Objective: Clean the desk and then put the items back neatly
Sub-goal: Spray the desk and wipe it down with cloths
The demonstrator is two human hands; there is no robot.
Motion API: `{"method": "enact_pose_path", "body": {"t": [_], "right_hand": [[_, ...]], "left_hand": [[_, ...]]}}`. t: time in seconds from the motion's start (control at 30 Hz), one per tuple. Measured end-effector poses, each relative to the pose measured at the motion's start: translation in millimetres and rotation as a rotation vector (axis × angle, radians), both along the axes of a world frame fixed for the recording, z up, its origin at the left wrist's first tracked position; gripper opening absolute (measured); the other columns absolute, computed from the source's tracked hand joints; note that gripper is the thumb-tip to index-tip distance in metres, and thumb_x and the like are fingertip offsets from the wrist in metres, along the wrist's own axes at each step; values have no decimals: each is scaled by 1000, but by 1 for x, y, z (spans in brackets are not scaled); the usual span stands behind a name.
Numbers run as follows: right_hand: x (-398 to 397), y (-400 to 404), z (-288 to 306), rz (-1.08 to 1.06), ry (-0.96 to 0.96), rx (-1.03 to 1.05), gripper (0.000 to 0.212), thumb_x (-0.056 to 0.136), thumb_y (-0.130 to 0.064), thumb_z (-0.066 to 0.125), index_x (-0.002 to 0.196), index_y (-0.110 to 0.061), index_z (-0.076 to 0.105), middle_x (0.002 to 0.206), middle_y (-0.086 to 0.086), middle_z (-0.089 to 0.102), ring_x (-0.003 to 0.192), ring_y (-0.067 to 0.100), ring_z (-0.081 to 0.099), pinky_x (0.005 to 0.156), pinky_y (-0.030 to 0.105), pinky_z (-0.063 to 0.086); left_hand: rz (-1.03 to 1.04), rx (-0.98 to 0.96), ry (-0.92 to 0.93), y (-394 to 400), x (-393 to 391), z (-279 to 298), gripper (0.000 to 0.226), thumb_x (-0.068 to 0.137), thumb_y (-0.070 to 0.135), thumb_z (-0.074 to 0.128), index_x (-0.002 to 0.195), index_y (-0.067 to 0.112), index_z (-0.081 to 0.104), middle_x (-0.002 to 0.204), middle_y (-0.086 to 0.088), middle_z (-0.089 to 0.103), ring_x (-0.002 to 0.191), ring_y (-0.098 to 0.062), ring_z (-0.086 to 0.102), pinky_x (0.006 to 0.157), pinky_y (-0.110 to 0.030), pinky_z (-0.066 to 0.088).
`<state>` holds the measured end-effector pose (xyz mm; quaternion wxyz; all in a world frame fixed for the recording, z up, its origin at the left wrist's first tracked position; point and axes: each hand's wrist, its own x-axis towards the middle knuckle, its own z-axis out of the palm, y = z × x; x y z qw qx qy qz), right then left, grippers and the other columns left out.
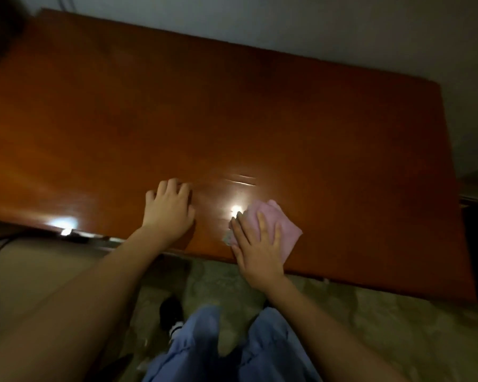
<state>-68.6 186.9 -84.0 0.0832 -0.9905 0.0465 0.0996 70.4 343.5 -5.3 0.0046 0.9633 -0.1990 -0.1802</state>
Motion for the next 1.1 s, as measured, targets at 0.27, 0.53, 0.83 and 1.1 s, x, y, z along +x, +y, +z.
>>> {"method": "enact_pose_path", "body": {"t": [0.27, 0.53, 0.83, 1.1], "right_hand": [[99, 173, 13, 238, 94, -4, 65, 91, -48, 1, 152, -26, 4, 160, -5, 2, 147, 30, -2, 113, 56, 1], [179, 307, 11, 443, 67, -19, 58, 100, -43, 17, 152, -24, -1, 160, -3, -5, 146, 29, -10, 114, 54, -4], [229, 402, 4, 653, -16, -88, 68, 97, -26, 38, 152, -24, -1, 161, -2, -2, 147, 31, -5, 114, 55, 2], [213, 385, 15, 597, 11, -50, 71, 96, -15, 40, 152, -26, -1, 160, -4, -5, 147, 26, -10, 115, 50, -5]], "left_hand": [[250, 19, -13, 188, 35, -4, 49, 95, 30, 40, 141, 17, 32, 141, -9, 36, 131, -28, 29, 104, -45, 29], [460, 42, -46, 326, 52, -18, 48, 91, 28, 47, 138, 16, 39, 137, -8, 40, 128, -28, 33, 98, -42, 31], [504, -27, -121, 383, 66, -23, 47, 87, 25, 52, 132, 16, 46, 134, -8, 44, 123, -27, 39, 93, -42, 34], [475, -25, -80, 375, 64, -16, 48, 89, 27, 51, 135, 15, 43, 136, -10, 43, 124, -28, 38, 97, -43, 34]]}}
